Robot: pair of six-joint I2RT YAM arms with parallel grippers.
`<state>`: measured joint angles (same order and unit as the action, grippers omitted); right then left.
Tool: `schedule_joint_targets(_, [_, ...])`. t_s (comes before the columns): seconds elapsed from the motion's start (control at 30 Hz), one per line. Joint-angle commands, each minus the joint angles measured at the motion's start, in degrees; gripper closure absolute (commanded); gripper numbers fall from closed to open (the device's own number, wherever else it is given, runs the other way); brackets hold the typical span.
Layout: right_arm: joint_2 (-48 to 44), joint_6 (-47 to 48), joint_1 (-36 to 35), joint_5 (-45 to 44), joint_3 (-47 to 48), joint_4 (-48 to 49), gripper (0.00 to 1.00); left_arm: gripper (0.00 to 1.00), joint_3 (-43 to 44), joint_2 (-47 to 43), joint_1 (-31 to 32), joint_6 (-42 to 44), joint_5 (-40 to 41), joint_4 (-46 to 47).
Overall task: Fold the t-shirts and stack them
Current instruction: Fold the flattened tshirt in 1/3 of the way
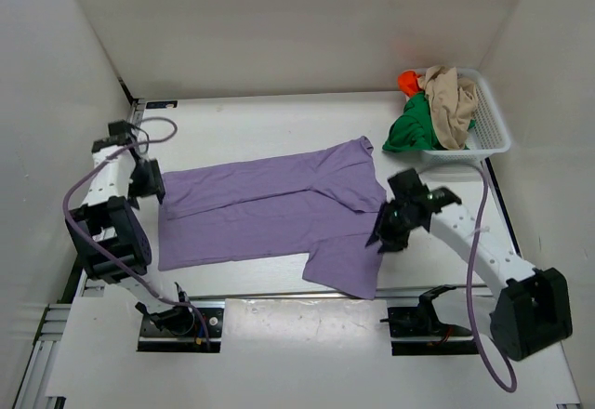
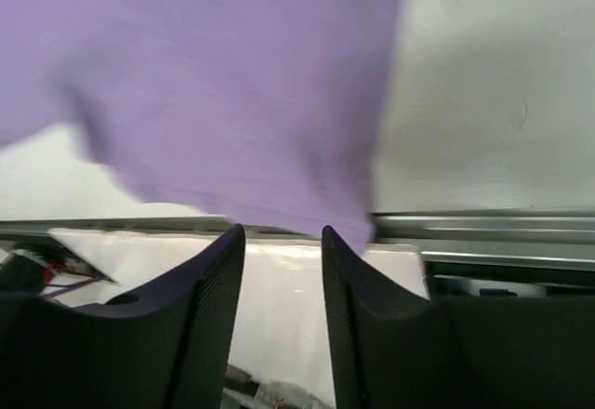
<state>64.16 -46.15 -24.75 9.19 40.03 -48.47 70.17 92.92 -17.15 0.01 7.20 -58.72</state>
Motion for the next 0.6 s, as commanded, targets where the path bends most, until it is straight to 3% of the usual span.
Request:
schedule_joint_targets(0.0, [6.0,6.7,1.5,-5.4,15.4,-2.9,0.56,0.31,10.6,0.7,0.4,0.0,-6.4,-0.7])
schedule_joint_targets(0.17, [18.6,12.6,6.1,-4.2,26.8,-4.6,0.54,0.37,16.0,13.0,1.1,0.0,-13.9,-8.3])
schedule_joint_targets(0.37, [26.9,14.5,11.7,1.6,29.4,-0.2,0.53,0.37,15.0,17.1,1.6,0.0,-9.9,-6.5])
schedule_joint_targets(0.57, [32.1,15.6,12.4,2.9,30.7,2.3,0.53,0.35,15.0,19.7,3.5,0.0,-8.2,-5.9])
